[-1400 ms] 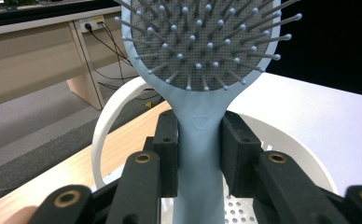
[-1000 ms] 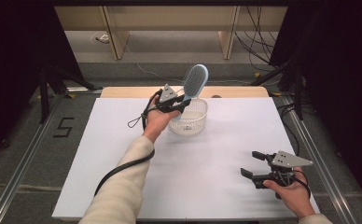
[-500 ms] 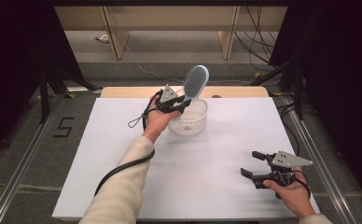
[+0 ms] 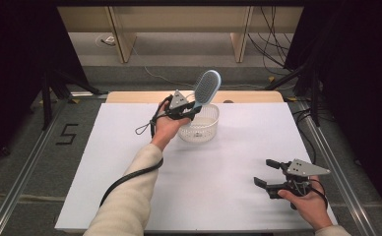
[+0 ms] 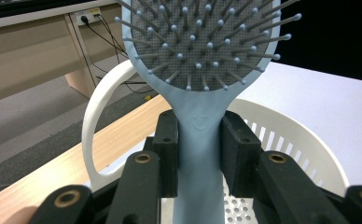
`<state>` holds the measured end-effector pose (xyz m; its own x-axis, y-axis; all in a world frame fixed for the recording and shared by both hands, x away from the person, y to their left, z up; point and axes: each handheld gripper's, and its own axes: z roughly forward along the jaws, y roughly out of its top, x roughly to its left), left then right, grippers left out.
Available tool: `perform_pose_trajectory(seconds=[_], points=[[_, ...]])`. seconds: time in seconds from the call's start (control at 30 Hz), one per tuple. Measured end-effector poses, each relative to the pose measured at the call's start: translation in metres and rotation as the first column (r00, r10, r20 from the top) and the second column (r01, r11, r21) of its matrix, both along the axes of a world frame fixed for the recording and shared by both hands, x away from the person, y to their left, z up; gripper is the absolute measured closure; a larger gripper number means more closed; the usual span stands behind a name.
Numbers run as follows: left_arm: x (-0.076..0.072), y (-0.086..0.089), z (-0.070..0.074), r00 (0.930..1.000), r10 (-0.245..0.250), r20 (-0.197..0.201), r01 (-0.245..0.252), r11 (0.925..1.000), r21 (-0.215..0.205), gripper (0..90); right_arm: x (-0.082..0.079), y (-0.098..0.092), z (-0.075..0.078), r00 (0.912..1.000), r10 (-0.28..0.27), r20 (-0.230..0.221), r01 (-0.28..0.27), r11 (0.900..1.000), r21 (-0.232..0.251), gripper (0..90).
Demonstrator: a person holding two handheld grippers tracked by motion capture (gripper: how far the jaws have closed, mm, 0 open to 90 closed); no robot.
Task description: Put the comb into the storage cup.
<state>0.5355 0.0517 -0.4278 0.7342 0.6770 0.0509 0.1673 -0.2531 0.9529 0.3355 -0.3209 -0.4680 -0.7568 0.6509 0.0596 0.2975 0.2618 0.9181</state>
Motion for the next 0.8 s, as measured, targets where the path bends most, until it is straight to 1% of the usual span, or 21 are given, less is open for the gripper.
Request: perform_pose_trajectory(seconds=[0.03, 0.8], points=[[0.0000, -0.0002, 0.0000, 1.0000, 0.001, 0.000, -0.001, 1.0000, -0.003, 69.6, 0.0000, 0.0000, 0.0000, 1.0000, -0.001, -0.001, 0.001, 1.000, 0.000, 16.5], [0.0006, 0.0001, -0.0041, 0.9999, -0.011, -0.012, 0.011, 0.9991, 0.040, 69.5, 0.0000, 0.0001, -0.0001, 1.0000, 0.001, 0.001, -0.001, 1.000, 0.002, 16.5]])
